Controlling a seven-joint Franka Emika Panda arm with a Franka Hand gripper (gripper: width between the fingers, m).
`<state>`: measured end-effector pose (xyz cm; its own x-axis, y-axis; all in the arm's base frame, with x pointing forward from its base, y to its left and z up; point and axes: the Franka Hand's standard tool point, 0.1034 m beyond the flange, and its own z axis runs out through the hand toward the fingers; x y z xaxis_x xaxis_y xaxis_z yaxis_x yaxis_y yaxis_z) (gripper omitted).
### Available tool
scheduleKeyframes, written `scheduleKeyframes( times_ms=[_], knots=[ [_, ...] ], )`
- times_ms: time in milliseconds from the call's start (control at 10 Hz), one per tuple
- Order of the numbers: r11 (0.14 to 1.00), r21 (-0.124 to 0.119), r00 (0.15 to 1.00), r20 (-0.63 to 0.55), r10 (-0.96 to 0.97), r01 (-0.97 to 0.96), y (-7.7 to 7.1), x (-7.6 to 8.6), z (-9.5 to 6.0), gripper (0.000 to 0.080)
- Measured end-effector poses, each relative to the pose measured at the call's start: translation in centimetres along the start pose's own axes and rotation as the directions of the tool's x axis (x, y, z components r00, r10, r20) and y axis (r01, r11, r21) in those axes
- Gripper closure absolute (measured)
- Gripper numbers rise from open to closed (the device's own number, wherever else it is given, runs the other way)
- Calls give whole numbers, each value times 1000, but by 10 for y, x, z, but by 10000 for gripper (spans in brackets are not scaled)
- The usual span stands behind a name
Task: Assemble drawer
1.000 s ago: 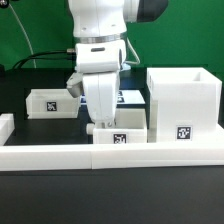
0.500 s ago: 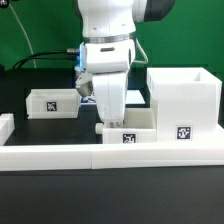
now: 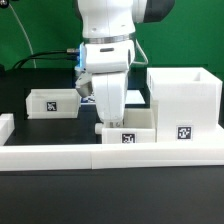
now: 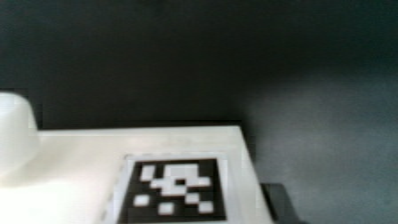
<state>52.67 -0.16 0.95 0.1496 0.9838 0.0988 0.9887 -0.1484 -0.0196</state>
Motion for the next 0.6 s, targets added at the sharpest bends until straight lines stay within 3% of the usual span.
scheduleKeyframes(
  times_ms=[100, 600],
  knots=[
    [1000, -22, 1000, -3, -2, 2, 1, 1, 1, 757],
    [1000, -20, 1000, -2, 0, 0, 0, 0, 1, 757]
  ],
)
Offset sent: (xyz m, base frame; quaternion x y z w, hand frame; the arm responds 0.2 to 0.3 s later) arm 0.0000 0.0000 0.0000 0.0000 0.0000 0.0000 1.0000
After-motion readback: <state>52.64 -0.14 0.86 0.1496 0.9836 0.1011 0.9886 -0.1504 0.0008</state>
